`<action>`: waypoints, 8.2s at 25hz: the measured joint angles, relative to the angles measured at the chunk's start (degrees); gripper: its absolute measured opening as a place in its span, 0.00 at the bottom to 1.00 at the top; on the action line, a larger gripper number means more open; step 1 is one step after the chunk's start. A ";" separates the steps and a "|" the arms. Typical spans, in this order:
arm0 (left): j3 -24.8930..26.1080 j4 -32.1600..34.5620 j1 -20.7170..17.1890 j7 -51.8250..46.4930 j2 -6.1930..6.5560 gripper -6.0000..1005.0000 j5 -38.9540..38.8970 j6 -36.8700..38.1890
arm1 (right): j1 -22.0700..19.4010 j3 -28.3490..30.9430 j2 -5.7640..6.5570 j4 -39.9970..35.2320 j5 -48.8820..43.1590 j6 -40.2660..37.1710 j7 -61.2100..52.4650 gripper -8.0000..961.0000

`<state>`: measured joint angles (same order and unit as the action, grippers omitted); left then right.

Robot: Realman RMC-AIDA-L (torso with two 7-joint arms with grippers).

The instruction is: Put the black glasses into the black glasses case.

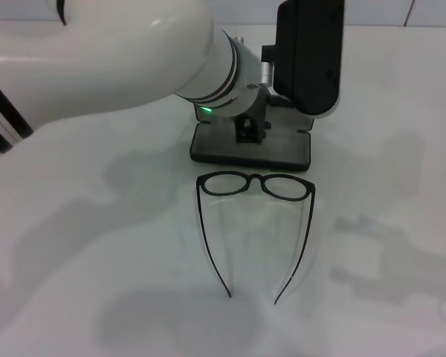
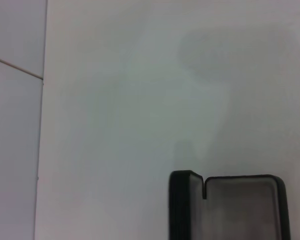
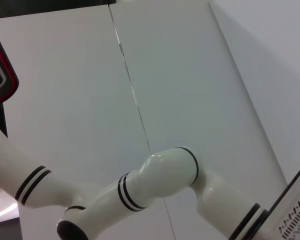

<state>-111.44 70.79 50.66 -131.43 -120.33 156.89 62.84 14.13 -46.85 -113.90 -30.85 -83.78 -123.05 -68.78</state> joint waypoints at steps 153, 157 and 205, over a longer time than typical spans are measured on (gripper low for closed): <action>39.78 -33.45 -28.85 65.98 0.32 0.05 -90.05 49.95 | 5.13 -32.29 -1.93 -41.46 -2.31 41.61 -21.91 0.06; 38.36 -33.91 -28.46 66.00 0.31 0.04 -90.29 49.97 | 4.73 -31.45 -1.84 -38.42 1.63 39.76 -19.56 0.06; 37.77 -44.96 -22.70 73.40 -0.17 0.04 -92.24 45.96 | 7.62 -30.27 -1.93 -23.96 13.52 29.17 -11.33 0.05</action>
<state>-73.67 25.83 27.95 -58.03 -120.50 64.65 108.80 21.75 -77.12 -115.84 -54.81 -70.26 -93.87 -80.11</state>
